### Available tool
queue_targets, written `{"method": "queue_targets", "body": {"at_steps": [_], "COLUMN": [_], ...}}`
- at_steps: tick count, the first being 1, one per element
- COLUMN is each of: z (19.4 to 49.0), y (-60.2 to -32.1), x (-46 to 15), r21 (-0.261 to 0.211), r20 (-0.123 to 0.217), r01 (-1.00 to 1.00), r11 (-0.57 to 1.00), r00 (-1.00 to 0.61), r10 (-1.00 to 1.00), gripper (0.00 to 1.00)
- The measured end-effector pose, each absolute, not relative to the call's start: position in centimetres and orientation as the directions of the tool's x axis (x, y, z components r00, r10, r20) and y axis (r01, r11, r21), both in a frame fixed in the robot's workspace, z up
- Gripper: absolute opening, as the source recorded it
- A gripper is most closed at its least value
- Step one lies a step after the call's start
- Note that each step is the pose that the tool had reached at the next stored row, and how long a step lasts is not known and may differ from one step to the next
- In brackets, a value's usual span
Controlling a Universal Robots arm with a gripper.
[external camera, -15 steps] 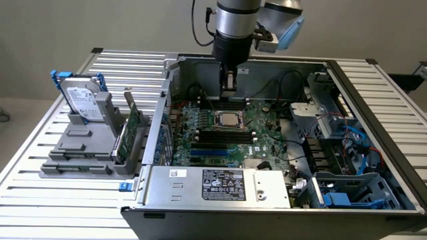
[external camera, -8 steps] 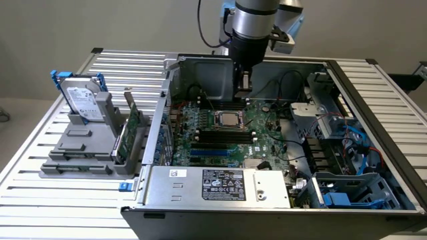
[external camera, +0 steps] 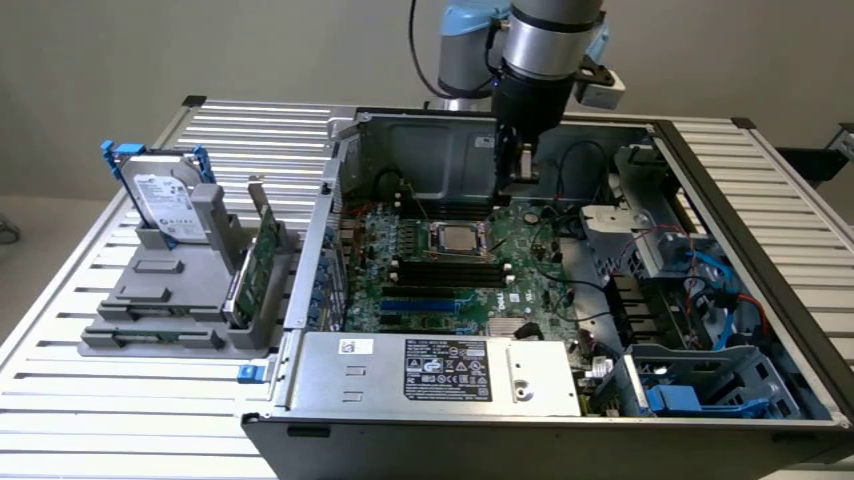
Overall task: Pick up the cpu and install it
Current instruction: 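Close the cpu cover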
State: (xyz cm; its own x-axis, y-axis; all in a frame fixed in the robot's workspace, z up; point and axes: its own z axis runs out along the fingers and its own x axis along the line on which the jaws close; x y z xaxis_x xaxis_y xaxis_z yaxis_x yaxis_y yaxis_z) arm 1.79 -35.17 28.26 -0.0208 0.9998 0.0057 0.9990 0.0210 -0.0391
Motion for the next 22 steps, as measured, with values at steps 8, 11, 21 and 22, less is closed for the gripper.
{"method": "queue_targets", "body": {"at_steps": [8,11,21,22], "z": [27.5,27.3,25.7,25.5], "y": [-34.9,-34.7,-34.3,-34.2], "x": [4.1,5.3,6.3,6.3], "r21": [-0.039,-0.039,-0.039,-0.039], "r20": [0.006,0.006,0.006,0.006], "r01": [0.999,0.999,0.999,0.999], "r11": [0.021,0.021,0.021,0.021], "r00": [-0.021,-0.021,-0.021,-0.021], "r10": [1.0,1.0,1.0,1.0], "gripper": [0.11,0.11,0.11,0.11]}}
